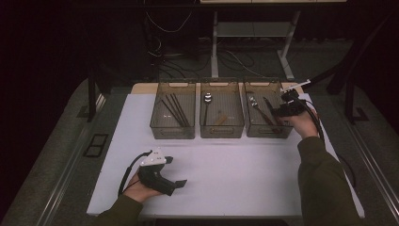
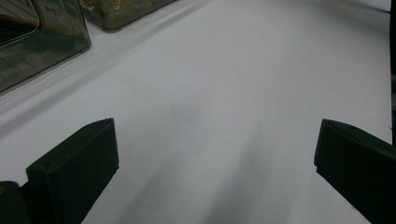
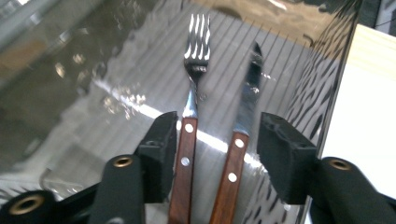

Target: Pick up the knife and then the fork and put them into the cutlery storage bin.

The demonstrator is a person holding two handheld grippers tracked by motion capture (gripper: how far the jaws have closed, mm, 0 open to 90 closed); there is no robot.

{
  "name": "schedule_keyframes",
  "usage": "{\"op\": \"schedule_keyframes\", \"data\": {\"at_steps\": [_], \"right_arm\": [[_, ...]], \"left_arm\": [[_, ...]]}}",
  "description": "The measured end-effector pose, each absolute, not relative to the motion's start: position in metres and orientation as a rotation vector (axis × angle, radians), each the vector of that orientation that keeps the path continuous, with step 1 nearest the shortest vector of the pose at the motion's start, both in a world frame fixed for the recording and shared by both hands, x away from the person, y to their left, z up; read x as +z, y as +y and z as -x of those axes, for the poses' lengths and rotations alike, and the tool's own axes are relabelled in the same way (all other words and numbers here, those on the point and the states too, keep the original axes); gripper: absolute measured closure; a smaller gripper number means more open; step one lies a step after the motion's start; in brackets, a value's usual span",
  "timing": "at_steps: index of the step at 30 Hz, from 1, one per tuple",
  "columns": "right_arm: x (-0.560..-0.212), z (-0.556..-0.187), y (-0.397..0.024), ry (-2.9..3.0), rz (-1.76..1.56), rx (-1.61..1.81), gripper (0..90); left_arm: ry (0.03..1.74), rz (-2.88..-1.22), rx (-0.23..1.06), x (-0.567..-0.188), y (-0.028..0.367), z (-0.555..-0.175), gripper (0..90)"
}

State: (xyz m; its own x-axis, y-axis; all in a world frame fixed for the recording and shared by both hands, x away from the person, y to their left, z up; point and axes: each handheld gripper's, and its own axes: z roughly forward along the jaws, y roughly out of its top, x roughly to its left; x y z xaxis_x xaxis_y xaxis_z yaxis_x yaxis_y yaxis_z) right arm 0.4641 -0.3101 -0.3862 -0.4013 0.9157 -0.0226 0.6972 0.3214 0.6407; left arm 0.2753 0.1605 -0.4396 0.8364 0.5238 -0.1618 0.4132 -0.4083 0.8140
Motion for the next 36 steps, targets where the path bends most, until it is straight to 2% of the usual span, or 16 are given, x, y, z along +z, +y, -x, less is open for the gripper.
{"op": "schedule_keyframes", "data": {"at_steps": [13, 36], "right_arm": [[-0.371, -0.448, -0.312, 2.163, -1.429, 1.011, 20.4], [-0.367, -0.387, -0.305, 2.196, -1.234, 1.177, 15.8]], "left_arm": [[0.688, -2.059, 0.145, -0.441, 0.159, -0.276, 0.0], [0.687, -2.055, 0.160, -0.440, 0.164, -0.277, 0.0]]}}
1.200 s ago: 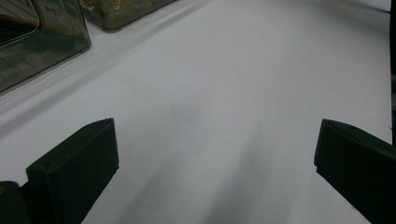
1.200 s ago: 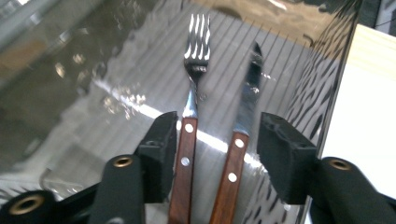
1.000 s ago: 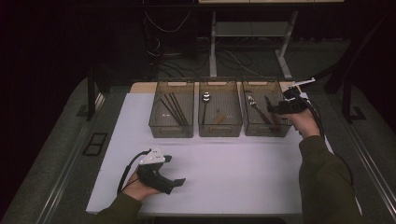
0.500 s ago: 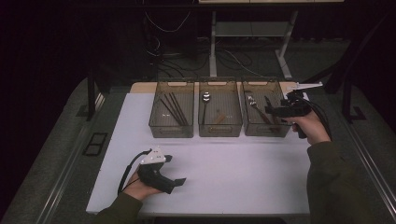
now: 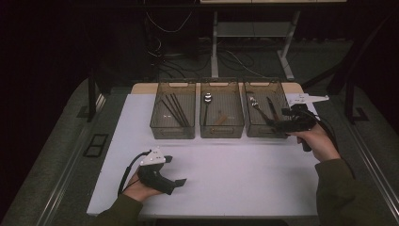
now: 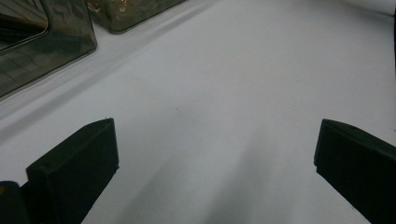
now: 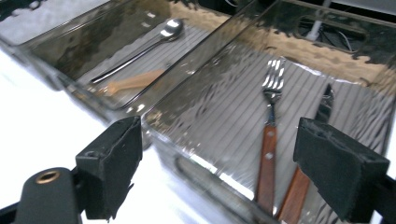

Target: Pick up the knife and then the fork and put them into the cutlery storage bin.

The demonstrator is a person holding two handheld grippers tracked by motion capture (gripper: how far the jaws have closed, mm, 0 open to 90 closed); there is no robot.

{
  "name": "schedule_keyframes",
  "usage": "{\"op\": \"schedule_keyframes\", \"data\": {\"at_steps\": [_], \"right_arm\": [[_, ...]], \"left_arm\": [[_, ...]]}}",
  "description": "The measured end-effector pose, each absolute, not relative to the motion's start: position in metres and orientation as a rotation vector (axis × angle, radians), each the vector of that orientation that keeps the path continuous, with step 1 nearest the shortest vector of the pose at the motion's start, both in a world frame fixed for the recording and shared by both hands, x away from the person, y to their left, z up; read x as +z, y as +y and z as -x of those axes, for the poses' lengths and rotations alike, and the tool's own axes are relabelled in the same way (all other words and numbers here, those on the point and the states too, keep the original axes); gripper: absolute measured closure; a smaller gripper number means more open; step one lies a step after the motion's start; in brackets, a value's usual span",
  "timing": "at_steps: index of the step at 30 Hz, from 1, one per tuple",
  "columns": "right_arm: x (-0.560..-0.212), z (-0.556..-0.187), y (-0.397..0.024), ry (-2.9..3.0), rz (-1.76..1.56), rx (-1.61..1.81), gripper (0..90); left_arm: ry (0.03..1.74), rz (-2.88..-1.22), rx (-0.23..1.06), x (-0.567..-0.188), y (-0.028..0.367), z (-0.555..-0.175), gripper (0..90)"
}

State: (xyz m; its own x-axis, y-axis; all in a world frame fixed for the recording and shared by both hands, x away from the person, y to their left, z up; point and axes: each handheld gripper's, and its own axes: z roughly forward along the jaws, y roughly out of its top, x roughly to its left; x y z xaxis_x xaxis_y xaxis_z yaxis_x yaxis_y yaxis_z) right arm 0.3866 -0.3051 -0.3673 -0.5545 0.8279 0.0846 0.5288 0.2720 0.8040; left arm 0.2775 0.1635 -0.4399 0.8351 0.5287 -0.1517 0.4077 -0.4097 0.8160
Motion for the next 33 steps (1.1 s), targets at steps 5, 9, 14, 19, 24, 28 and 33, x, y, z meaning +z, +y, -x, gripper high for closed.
{"op": "schedule_keyframes", "data": {"at_steps": [5, 9, 14, 19, 24, 28, 33], "right_arm": [[-0.372, -0.369, -0.302, 2.212, -1.195, 1.214, 15.8], [-0.378, -0.356, -0.299, 2.213, -1.173, 1.237, 15.8], [-0.386, -0.340, -0.297, 2.225, -1.132, 1.240, 15.8], [-0.397, -0.324, -0.296, 2.243, -1.123, 1.243, 15.8], [-0.409, -0.306, -0.293, 2.250, -1.112, 1.265, 15.8], [-0.418, -0.293, -0.290, 2.251, -1.102, 1.280, 15.8], [-0.429, -0.279, -0.288, 2.259, -1.089, 1.288, 15.8]], "left_arm": [[0.686, -2.052, 0.156, -0.440, 0.164, -0.277, 0.0], [0.685, -2.050, 0.155, -0.440, 0.163, -0.276, 0.0], [0.680, -2.055, 0.160, -0.440, 0.163, -0.276, 0.0], [0.679, -2.057, 0.159, -0.440, 0.163, -0.276, 0.0], [0.683, -2.053, 0.158, -0.440, 0.163, -0.276, 0.0], [0.682, -2.053, 0.159, -0.440, 0.163, -0.276, 0.0], [0.684, -2.047, 0.154, -0.440, 0.163, -0.276, 0.0]]}}
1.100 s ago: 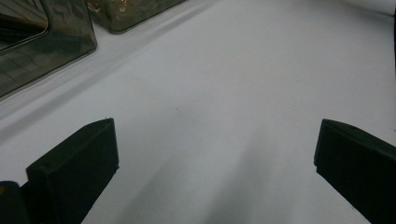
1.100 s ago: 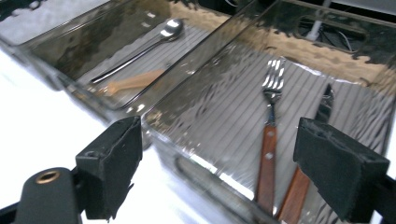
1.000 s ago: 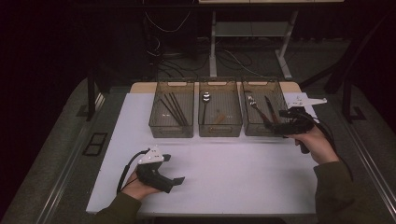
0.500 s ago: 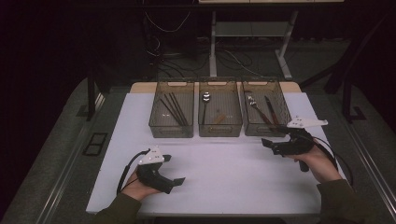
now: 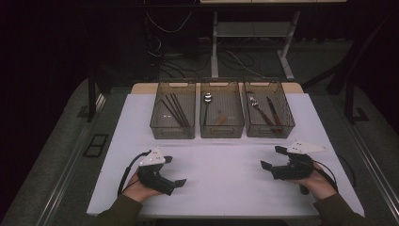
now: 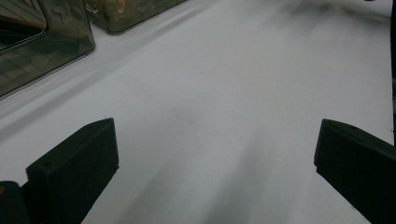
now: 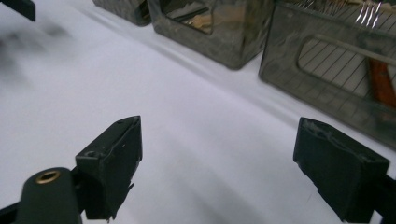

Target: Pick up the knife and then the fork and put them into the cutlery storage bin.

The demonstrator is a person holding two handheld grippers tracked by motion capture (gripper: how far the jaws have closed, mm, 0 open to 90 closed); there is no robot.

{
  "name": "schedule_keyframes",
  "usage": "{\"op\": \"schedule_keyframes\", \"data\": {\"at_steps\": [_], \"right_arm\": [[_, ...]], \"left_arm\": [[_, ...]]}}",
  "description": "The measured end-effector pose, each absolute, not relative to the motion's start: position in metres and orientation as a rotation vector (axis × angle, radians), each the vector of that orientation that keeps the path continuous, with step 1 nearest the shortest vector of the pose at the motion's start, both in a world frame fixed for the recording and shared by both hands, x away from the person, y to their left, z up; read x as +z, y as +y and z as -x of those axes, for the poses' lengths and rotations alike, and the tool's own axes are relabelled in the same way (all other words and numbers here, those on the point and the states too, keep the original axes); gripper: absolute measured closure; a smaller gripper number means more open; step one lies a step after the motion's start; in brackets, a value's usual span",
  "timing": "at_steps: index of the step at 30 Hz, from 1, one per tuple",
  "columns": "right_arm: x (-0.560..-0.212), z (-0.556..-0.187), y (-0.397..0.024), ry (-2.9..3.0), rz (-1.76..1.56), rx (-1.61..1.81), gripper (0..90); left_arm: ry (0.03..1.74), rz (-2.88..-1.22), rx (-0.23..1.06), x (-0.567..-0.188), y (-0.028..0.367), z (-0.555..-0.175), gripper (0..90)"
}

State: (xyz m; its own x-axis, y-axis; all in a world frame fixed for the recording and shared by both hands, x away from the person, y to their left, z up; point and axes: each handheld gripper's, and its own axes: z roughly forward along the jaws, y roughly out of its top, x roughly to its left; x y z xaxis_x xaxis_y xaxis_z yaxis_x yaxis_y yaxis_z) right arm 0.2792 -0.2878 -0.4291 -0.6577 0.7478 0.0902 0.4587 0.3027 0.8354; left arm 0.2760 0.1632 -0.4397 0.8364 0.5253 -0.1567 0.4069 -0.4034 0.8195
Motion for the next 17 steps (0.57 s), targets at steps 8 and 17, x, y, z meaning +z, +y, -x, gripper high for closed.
{"op": "schedule_keyframes", "data": {"at_steps": [8, 17], "right_arm": [[-0.444, -0.261, -0.291, 2.279, -1.102, 1.276, 15.8], [-0.452, -0.255, -0.293, 2.329, -1.077, 1.241, 15.8]], "left_arm": [[0.682, -2.047, 0.159, -0.439, 0.164, -0.275, 0.0], [0.675, -2.058, 0.166, -0.439, 0.163, -0.274, 0.0]]}}
